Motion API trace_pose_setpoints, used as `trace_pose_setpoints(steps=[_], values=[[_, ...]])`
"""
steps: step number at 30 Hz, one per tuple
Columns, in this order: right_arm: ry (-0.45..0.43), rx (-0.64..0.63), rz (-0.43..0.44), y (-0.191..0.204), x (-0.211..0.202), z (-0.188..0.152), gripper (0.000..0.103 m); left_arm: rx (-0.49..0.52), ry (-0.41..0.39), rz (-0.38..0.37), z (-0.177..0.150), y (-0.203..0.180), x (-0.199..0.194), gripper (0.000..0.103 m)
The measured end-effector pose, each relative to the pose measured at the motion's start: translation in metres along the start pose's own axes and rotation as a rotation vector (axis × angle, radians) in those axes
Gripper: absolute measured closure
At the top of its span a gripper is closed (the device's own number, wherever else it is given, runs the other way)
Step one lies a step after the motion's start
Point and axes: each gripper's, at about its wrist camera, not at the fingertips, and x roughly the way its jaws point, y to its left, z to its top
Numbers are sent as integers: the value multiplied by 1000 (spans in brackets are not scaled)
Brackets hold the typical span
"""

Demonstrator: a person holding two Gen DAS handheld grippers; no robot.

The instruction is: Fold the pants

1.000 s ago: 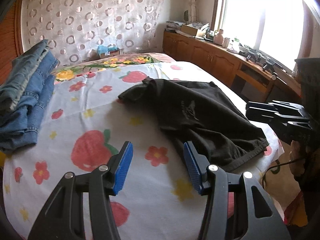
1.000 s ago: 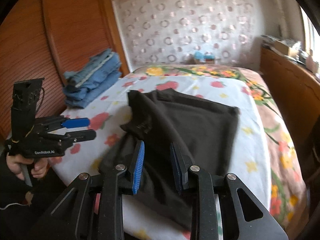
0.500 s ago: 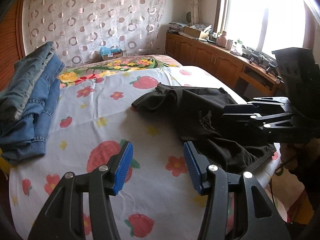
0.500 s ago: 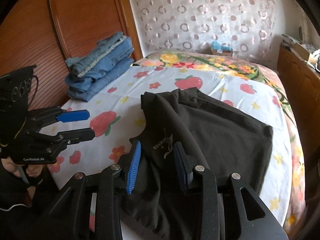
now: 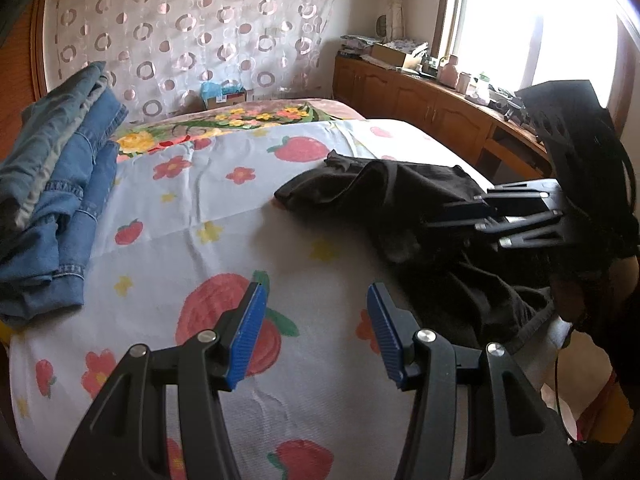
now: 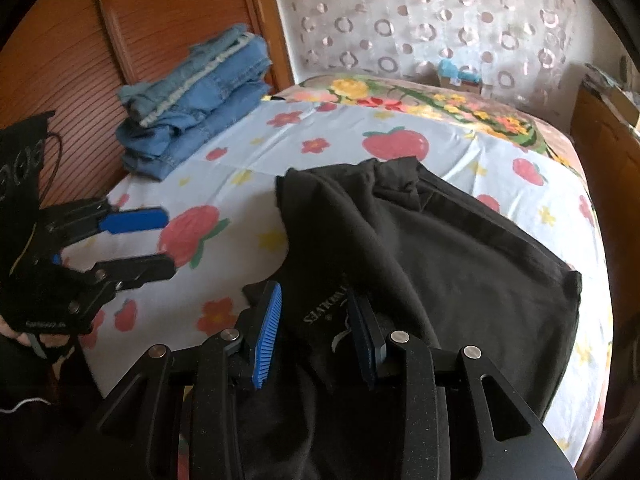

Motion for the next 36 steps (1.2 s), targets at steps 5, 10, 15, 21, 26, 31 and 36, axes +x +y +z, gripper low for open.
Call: trace_pose_setpoints(steps=[5, 10, 15, 21, 26, 31, 36], values=[[-7, -4, 6, 0, 1, 3, 69, -5, 4, -5, -3, 2, 1, 51], [9, -48, 35, 16, 6, 3, 68, -21, 6, -8, -6, 5, 2, 51], [18, -78, 43, 25, 9, 0, 60, -26, 5, -3, -9, 8, -2, 51], [50, -124, -2, 34, 19, -1, 59, -24, -11, -6, -6, 6, -9, 51], [69, -153, -43, 36, 26, -4, 68, -16, -30, -10, -2, 3, -16, 51], [10, -105, -36, 24, 15, -2, 97, -5, -39, -11, 2, -1, -19, 51], [-42, -74, -30, 17, 1, 2, 98, 5, -40, -14, 8, -5, -16, 51]])
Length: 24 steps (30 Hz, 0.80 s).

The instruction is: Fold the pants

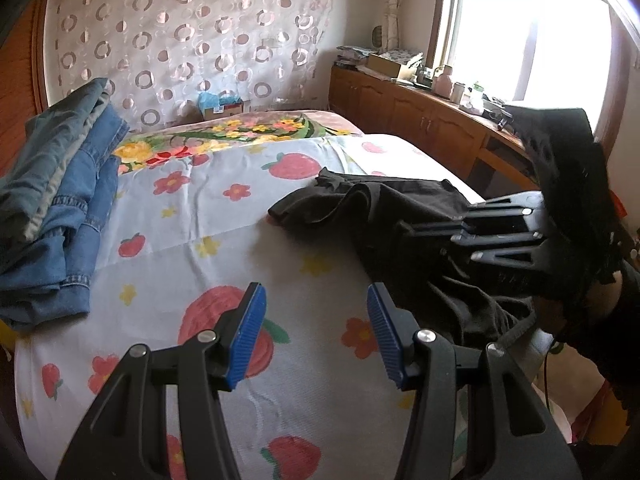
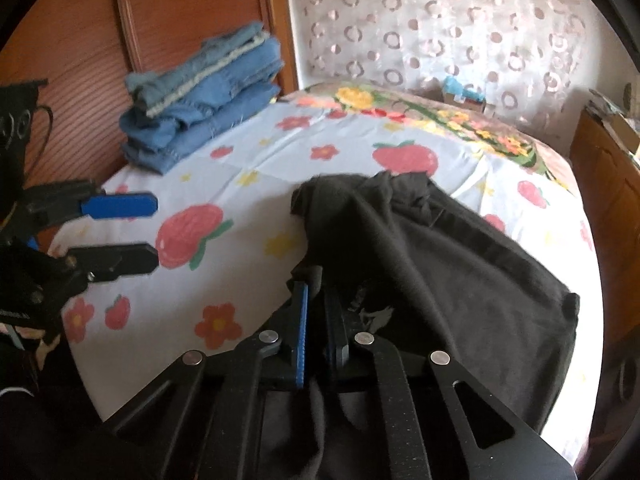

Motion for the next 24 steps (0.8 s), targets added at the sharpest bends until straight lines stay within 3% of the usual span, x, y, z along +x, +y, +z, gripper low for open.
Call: trace_pose_setpoints(steps=[11, 24], values=[[-107, 73, -78, -50, -40, 12, 99, 27, 22, -1, 16, -15, 18, 51], [-98, 145, -148, -134, -46, 5, 99, 76, 78, -14, 47, -41, 66, 51]])
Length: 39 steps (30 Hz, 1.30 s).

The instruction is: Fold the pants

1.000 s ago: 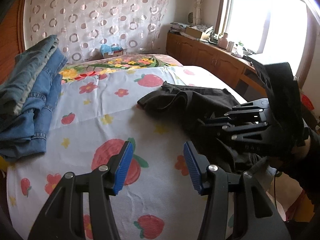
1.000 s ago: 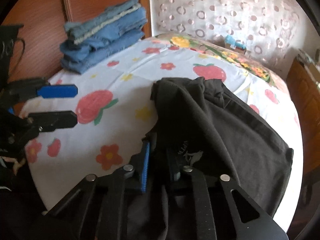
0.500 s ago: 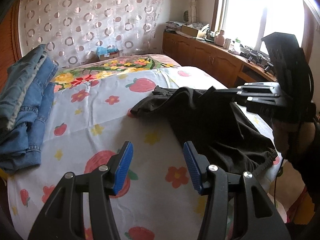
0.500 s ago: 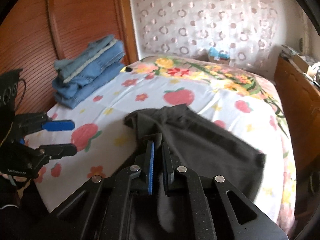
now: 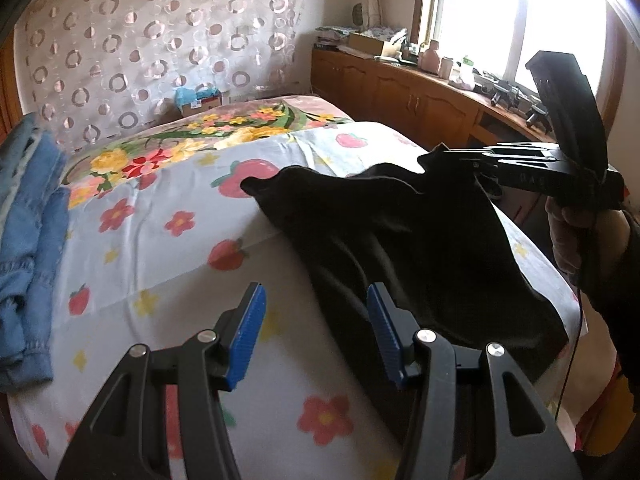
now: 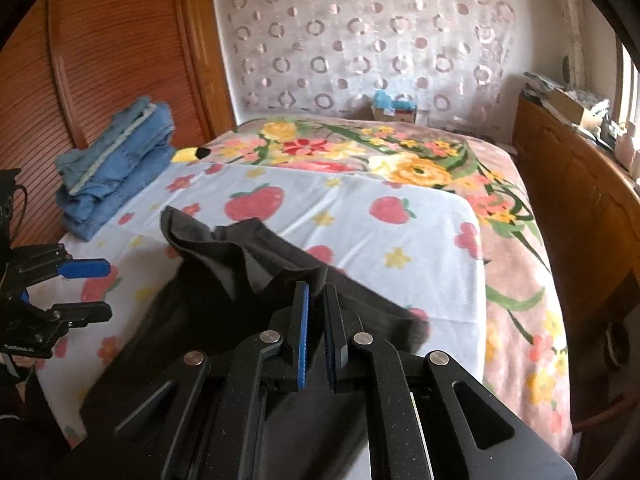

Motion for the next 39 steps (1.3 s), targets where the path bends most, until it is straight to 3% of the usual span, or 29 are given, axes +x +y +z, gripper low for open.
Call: trace_pose_setpoints(steps=[6, 12, 17, 29, 34, 36, 37, 39], values=[[19, 47, -60, -32, 5, -8, 99, 20, 22, -5, 18, -7, 24, 51], [52, 98, -44, -54, 13, -18, 99, 29, 46, 0, 36, -7, 48, 51], [82, 118, -29, -58, 19, -24, 81, 17, 54, 12, 45, -1, 58, 51], [101, 139, -19, -66, 27, -27, 80, -45, 48, 5, 62, 28, 78, 51], [106, 132, -31, -65, 30, -28, 80, -81, 62, -16, 64, 37, 89, 61], [98, 122, -35, -64, 28, -27, 81, -90, 70, -21, 63, 39, 92, 73], [91, 115, -32, -63, 27, -27, 95, -94, 78, -26, 63, 40, 94, 77], [81, 81, -36, -59, 24, -24, 100, -102, 92, -40, 61, 41, 98, 88]])
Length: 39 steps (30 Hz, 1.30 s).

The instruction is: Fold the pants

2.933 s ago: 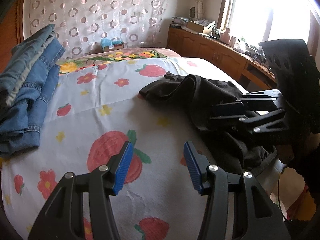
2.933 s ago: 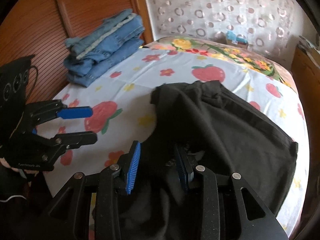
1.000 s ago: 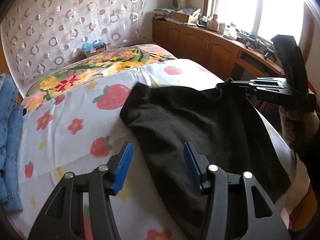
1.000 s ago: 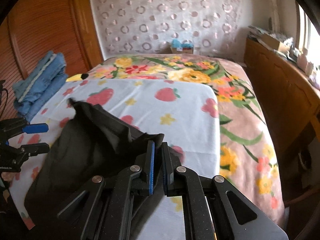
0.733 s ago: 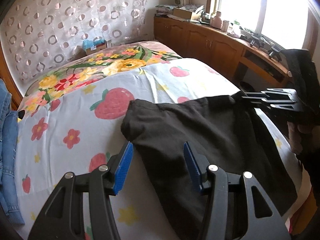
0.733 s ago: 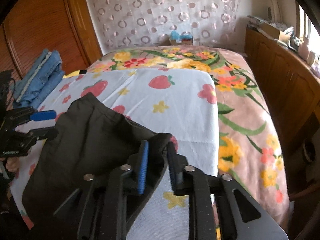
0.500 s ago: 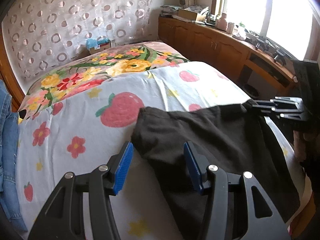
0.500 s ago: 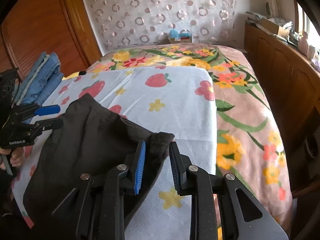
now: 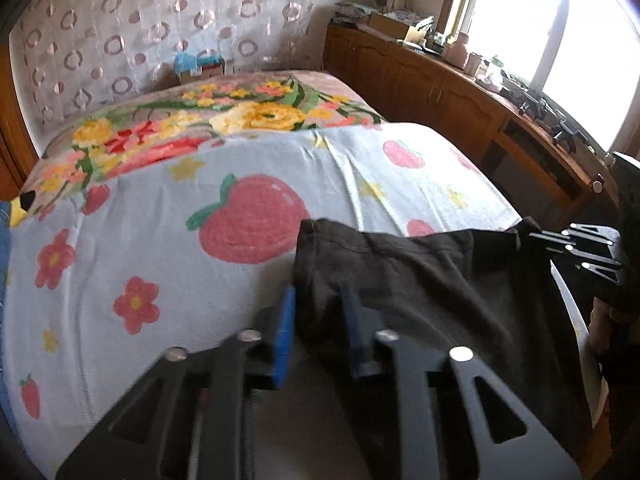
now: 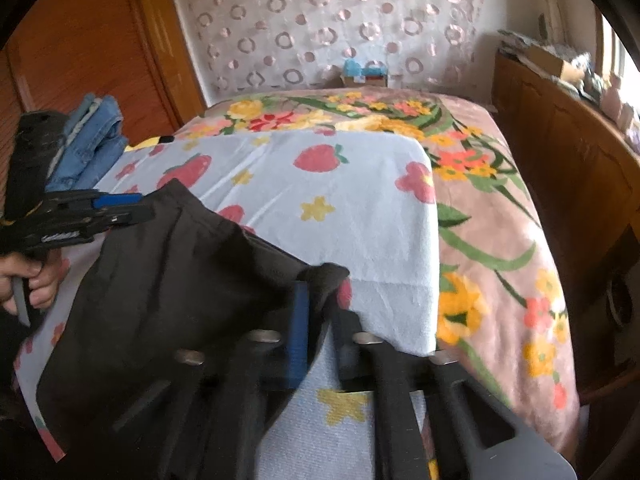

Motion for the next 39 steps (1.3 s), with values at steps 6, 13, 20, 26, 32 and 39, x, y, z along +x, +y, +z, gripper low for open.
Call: trace_pose_setpoints(steps=[6, 13, 20, 26, 32, 39], values=[[-17, -27, -22, 5, -2, 6, 101, -19, -98, 30, 2, 1, -23, 96], [0, -15, -34, 5, -2, 6, 97, -10, -84, 71, 2, 5, -29, 88], [-29, 25, -34, 11, -32, -5, 73, 61, -70, 97, -14, -5, -45, 66], [-36, 50, -29, 28, -55, -35, 73, 118, -38, 51, -43, -27, -61, 63], [-21, 56, -23, 52, -74, -69, 73, 123, -46, 21, -76, -48, -83, 60], [-16, 67, -25, 74, -94, -100, 73, 134, -59, 16, -107, -64, -104, 60]])
